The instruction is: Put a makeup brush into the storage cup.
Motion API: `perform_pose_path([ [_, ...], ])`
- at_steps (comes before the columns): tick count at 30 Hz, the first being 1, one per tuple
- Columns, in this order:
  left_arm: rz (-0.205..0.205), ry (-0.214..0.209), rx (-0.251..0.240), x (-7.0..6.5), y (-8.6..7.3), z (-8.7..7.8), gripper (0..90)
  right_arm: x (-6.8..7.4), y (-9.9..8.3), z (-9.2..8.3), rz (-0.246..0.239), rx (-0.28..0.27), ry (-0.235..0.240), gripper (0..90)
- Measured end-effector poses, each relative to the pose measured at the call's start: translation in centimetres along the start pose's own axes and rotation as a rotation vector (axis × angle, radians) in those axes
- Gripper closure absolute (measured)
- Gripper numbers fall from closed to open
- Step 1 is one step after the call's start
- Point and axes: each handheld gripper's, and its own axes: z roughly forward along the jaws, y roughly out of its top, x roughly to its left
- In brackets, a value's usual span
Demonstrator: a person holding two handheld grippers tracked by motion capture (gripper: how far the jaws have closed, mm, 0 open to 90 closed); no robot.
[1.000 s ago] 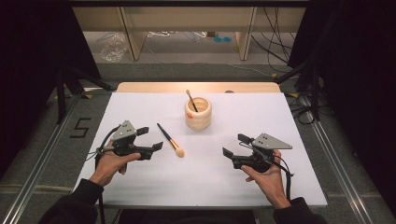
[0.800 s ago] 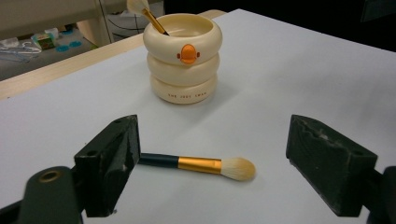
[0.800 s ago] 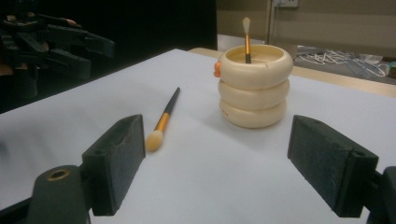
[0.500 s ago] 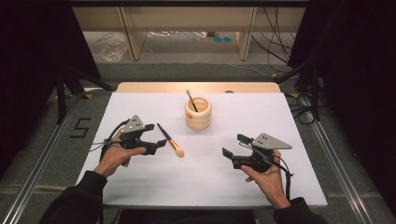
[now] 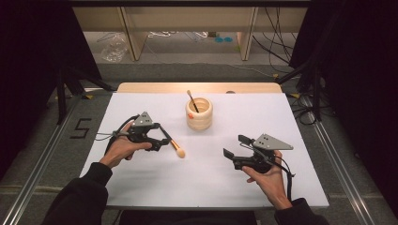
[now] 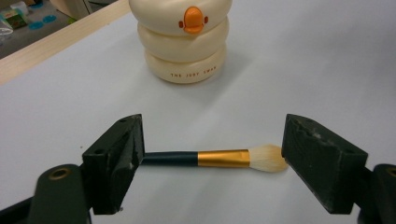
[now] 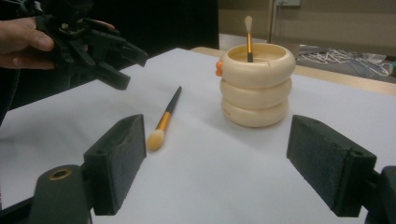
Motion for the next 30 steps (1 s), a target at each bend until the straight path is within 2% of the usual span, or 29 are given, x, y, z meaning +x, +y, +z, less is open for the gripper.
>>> perform_pose_path([
  [2,0.008,0.010,0.018,0.1,0.0,0.3,20.9,0.0,0.0,0.1,-0.001,-0.007,-0.001,20.8],
  [3,0.008,0.001,0.026,0.2,0.0,0.4,20.9,0.0,0.1,-0.3,-0.004,0.033,-0.015,20.9],
  [6,0.016,-0.002,0.038,0.3,0.1,0.6,20.9,0.0,0.0,-0.1,-0.002,0.017,-0.009,20.9],
  [9,0.021,0.000,0.047,0.3,0.2,0.9,21.0,0.0,0.1,-0.2,-0.003,0.035,-0.013,20.9],
  [10,0.006,0.006,0.051,0.1,0.3,1.0,21.0,0.0,0.0,-0.1,-0.002,0.017,-0.011,20.9],
  [11,0.022,-0.008,0.057,0.1,0.4,1.1,21.0,0.0,0.0,-0.1,-0.002,0.018,-0.007,21.0],
  [15,0.023,-0.017,0.066,-0.3,0.7,1.2,21.2,0.0,0.0,-0.1,-0.002,0.018,-0.007,21.0],
  [16,0.027,-0.016,0.074,-0.2,0.7,1.3,21.3,0.0,0.1,-0.2,-0.005,0.035,-0.011,21.0],
  [17,0.033,-0.014,0.079,-0.1,0.7,1.3,21.3,0.0,0.0,0.0,0.005,0.008,0.014,21.0],
  [18,0.029,-0.015,0.086,0.0,0.6,1.4,21.3,0.0,0.0,0.0,0.003,0.006,-0.002,21.0],
  [19,0.041,-0.013,0.094,0.2,0.7,1.4,21.3,0.0,0.1,-0.2,-0.004,0.035,-0.011,21.1],
  [20,0.027,-0.009,0.097,0.3,0.7,1.4,21.3,0.0,0.1,-0.2,-0.003,0.028,-0.011,21.0],
  [21,0.042,-0.012,0.098,0.4,0.7,1.4,21.3,0.0,0.0,0.1,0.006,-0.002,0.006,21.1],
  [22,0.025,-0.016,0.100,0.5,0.8,1.5,21.4,0.0,0.0,0.1,0.004,-0.002,0.007,21.1],
  [23,0.028,-0.013,0.102,0.6,0.9,1.6,21.3,0.0,0.0,0.1,0.006,0.005,0.007,21.1],
  [26,0.055,-0.019,0.134,0.9,1.1,1.8,21.5,0.0,0.0,0.1,0.007,0.008,0.007,21.1],
  [27,0.043,-0.021,0.140,1.1,1.1,2.0,21.7,0.0,0.0,0.0,0.004,0.014,0.003,21.1],
  [30,0.069,-0.024,0.173,1.4,1.2,2.3,22.2,0.0,0.0,0.0,0.003,0.012,0.006,21.1],
])
